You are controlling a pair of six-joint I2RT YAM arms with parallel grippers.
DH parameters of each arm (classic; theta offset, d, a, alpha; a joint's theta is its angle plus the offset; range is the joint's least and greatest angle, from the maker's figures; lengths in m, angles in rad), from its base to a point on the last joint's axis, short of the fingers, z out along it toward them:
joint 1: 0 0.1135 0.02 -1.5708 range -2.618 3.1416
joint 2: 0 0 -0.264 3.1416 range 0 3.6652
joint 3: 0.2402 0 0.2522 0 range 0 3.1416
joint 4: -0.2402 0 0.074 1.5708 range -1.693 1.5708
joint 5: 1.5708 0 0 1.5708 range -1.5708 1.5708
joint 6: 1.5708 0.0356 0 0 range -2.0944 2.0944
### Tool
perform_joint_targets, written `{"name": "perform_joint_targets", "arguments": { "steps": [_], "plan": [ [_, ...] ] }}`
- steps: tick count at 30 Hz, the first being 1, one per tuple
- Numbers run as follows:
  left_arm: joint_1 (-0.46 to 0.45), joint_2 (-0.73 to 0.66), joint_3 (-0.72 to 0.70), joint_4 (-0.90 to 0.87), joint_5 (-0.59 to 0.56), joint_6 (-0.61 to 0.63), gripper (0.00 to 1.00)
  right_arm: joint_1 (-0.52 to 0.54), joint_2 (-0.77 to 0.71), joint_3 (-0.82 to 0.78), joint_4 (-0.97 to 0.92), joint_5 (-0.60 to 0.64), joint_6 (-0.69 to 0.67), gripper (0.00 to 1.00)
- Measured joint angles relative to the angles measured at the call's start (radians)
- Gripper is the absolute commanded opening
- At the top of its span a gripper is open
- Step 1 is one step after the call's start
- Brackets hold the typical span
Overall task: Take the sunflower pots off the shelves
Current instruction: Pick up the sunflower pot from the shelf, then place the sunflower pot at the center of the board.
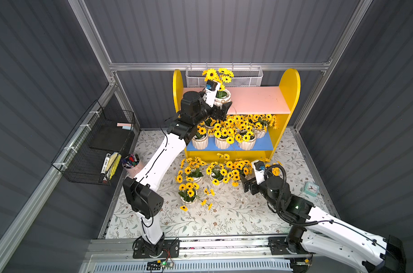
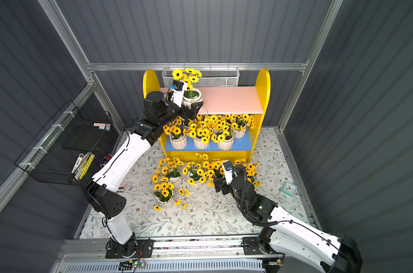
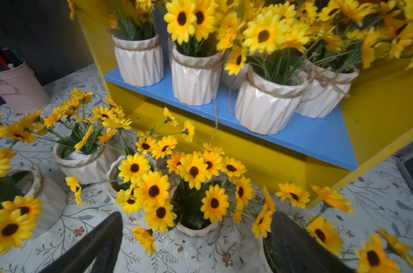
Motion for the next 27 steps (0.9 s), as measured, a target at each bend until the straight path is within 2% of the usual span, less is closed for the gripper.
{"name": "perform_joint_targets", "arguments": {
  "steps": [6,11,14,18,21,27],
  "plan": [
    [-0.055,-0.144,-0.126,-0.021,0.011,0.047,0.0,-0.044,-0.026,0.02,-0.016,0.006,0.029,0.99],
    [-0.064,-0.182,-0.135,-0.016,0.026,0.054,0.0,-0.055,-0.023,0.027,-0.028,0.006,0.035,0.99],
    [-0.063,-0.224,-0.196,-0.013,0.031,0.05,0.0,-0.063,-0.023,0.033,-0.046,0.016,0.035,0.99],
    [-0.089,-0.338,-0.387,-0.007,0.015,0.047,0.0,-0.116,-0.023,0.061,-0.07,0.029,0.057,0.99],
    [-0.156,-0.459,-0.587,0.0,-0.008,0.047,0.0,-0.174,-0.023,0.113,-0.116,0.029,0.089,0.99],
    [-0.304,-0.647,-0.883,-0.021,-0.053,0.046,0.0,-0.304,-0.028,0.22,-0.233,0.019,0.177,0.99]
  ]
}}
